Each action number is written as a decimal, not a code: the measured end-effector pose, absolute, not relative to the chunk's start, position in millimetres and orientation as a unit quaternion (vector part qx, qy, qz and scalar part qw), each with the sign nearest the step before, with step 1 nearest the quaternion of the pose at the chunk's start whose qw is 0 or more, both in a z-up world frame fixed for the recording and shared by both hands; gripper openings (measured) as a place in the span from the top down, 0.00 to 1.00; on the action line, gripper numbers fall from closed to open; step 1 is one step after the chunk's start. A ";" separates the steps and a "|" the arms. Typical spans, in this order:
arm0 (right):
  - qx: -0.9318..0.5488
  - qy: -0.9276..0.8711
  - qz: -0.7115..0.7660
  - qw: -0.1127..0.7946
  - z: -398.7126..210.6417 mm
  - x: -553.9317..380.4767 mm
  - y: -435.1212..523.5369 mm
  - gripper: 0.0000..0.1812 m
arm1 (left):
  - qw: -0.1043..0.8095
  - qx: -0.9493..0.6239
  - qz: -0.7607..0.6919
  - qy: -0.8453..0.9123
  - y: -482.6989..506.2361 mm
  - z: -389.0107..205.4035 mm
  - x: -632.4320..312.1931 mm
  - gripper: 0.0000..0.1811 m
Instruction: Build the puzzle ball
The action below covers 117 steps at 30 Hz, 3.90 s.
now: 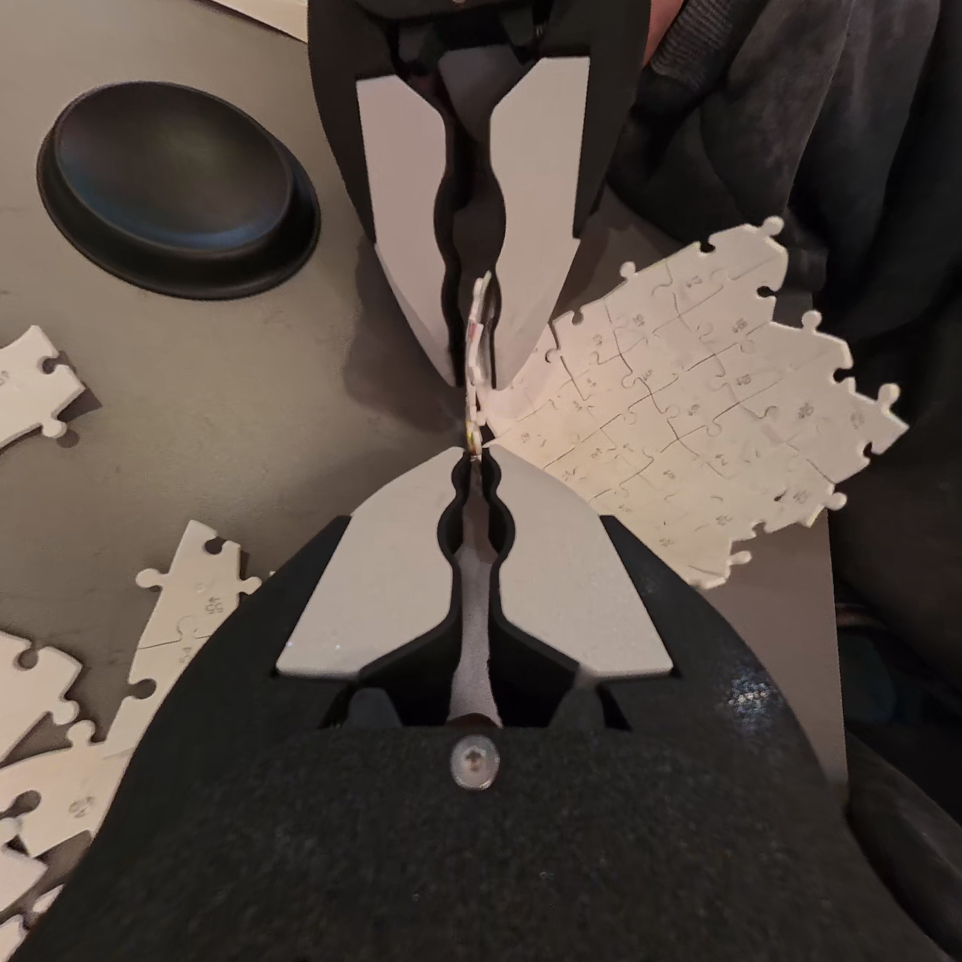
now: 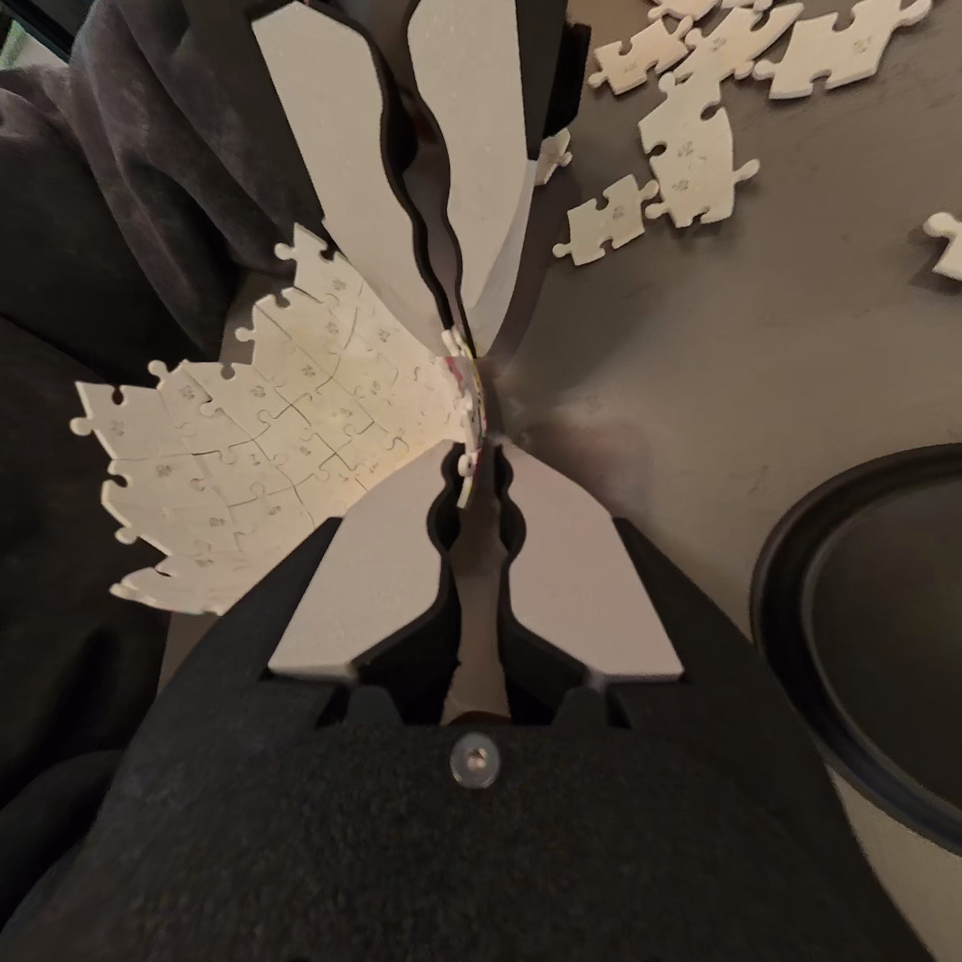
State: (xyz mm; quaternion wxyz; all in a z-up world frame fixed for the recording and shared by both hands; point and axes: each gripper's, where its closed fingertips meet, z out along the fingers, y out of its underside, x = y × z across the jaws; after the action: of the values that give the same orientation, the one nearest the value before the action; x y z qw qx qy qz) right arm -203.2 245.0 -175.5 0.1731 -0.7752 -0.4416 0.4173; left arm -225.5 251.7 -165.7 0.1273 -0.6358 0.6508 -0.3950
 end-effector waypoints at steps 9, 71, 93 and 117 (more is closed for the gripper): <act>-0.780 -0.458 0.374 0.203 -174.6 -208.3 249.8 0.89 | 0.123 -0.637 -0.404 0.645 250.6 -164.9 -223.3 0.99; -0.773 -0.469 0.404 0.137 -178.2 -213.1 230.4 0.92 | 0.113 -0.611 -0.388 0.680 233.9 -163.9 -224.1 0.99; -0.763 -0.456 0.426 0.172 -162.6 -213.4 237.2 0.99 | 0.109 -0.612 -0.387 0.681 233.4 -165.6 -224.7 0.98; -0.754 -0.566 0.288 0.171 -187.1 -208.9 249.1 0.87 | 0.042 -0.598 -0.384 0.703 222.7 -164.0 -262.3 0.99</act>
State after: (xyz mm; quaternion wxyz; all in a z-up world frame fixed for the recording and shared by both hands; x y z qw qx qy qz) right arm -208.9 249.1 -187.1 0.1714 -0.7536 -0.5656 0.2878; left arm -262.3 222.7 -164.0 0.0421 -0.5976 0.7028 -0.3836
